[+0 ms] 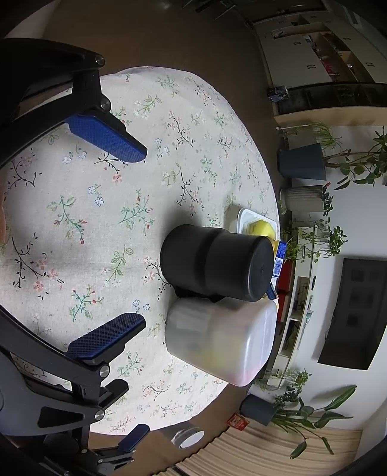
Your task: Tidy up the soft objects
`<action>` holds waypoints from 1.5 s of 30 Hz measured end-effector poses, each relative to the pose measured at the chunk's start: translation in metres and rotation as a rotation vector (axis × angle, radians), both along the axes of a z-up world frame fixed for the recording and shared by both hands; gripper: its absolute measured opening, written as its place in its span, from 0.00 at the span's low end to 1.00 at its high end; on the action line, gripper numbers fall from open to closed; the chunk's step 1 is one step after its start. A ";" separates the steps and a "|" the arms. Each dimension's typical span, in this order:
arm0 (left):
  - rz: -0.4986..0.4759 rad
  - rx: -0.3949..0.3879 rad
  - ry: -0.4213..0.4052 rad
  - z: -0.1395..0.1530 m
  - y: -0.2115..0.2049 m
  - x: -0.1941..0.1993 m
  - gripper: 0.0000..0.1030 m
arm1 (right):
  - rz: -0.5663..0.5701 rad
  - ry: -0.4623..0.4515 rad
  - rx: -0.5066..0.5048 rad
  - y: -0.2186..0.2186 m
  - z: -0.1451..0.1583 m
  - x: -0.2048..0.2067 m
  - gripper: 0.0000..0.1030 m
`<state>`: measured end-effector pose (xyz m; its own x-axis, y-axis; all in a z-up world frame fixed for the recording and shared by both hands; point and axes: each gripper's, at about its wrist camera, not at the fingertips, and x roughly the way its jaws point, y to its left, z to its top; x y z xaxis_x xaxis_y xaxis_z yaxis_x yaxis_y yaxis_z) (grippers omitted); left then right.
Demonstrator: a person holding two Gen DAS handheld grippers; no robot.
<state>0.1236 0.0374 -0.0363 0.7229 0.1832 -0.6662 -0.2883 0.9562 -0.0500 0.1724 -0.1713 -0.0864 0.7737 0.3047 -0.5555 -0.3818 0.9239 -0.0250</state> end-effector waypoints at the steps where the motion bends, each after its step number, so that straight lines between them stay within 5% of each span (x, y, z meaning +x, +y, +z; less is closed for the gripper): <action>1: 0.003 0.009 0.001 0.000 -0.001 0.000 1.00 | 0.000 0.001 -0.001 0.000 0.000 0.000 1.00; 45: -0.031 0.036 -0.012 0.002 -0.013 -0.004 1.00 | 0.019 0.012 -0.009 0.001 -0.001 -0.001 1.00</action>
